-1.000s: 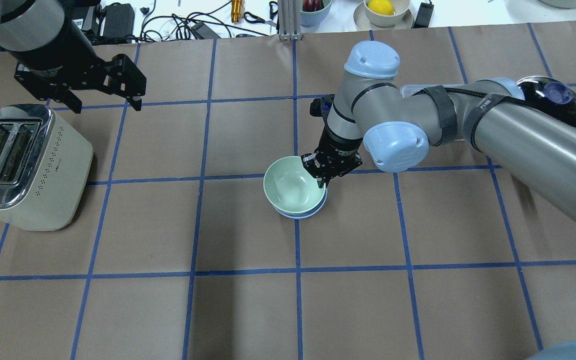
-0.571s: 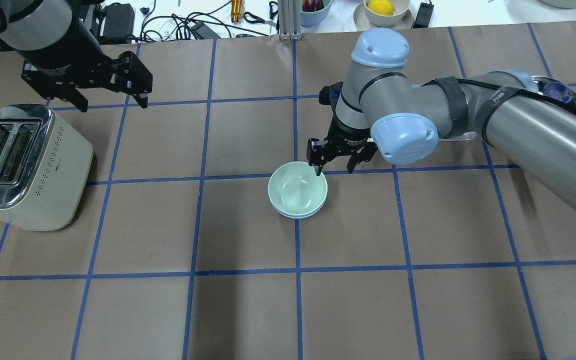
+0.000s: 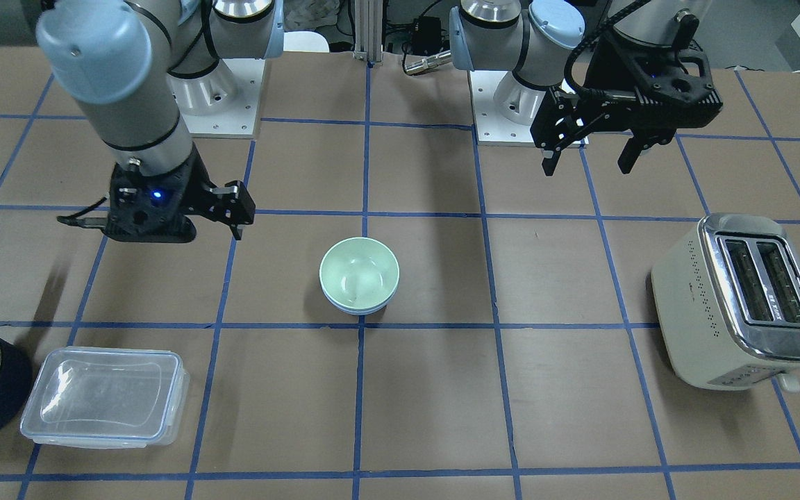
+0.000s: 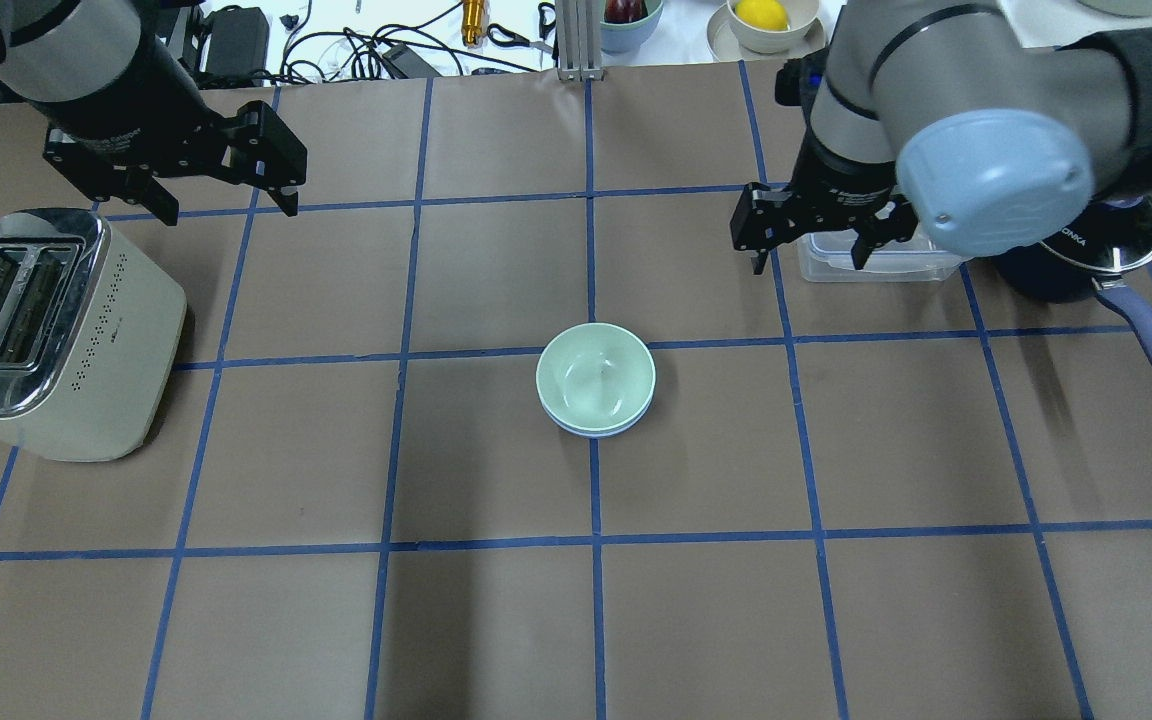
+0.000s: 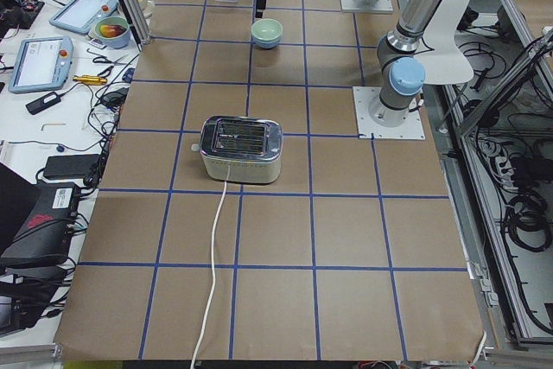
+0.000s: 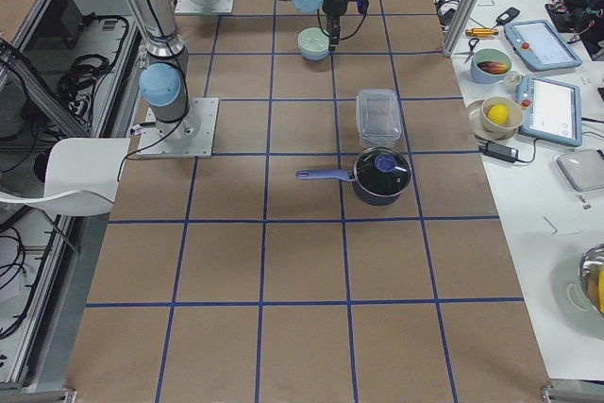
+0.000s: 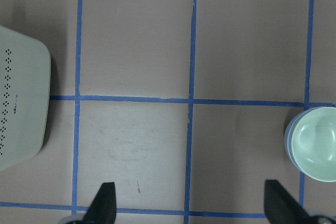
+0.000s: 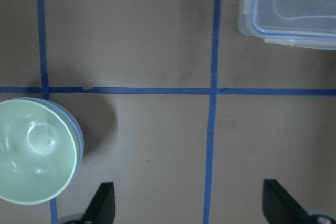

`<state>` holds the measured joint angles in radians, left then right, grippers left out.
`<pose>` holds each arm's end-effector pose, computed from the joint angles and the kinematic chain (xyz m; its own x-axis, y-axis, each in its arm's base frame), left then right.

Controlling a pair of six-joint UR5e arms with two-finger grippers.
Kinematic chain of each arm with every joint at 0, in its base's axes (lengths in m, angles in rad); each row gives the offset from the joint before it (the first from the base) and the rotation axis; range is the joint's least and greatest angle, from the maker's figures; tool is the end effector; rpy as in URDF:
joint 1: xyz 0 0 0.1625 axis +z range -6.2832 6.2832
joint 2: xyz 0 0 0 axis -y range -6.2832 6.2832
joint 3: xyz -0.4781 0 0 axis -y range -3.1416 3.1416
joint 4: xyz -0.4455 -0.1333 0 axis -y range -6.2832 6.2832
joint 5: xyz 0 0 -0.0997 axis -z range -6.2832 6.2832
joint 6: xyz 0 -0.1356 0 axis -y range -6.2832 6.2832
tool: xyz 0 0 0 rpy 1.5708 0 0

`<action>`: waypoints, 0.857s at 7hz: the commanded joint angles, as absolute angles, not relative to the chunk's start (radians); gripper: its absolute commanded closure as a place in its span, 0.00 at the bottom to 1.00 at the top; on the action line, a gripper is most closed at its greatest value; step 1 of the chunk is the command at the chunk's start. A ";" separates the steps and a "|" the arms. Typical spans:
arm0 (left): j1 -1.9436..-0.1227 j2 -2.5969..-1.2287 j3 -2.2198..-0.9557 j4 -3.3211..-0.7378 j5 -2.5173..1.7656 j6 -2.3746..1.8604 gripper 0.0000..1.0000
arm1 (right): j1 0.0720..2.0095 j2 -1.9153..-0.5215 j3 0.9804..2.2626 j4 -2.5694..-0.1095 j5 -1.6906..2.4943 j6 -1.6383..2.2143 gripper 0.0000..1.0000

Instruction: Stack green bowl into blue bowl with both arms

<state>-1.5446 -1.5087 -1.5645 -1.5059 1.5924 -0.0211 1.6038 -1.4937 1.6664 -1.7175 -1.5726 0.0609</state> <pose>-0.1164 -0.5349 0.5490 -0.9986 -0.0500 -0.0186 -0.0470 0.9900 -0.1333 0.1519 -0.5671 0.4245 -0.9996 0.0278 0.0034 0.0279 0.9993 0.0258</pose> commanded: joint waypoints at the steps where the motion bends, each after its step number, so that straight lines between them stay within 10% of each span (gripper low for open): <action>1: -1.545 -1.508 -1.565 -1.505 1.592 -0.021 0.00 | 1.563 -1.575 1.599 -1.553 -1.589 0.060 0.00; 6: -1.528 -1.532 -1.510 -1.512 1.580 -0.018 0.00 | 1.563 -1.586 1.536 -1.476 -1.557 0.060 0.00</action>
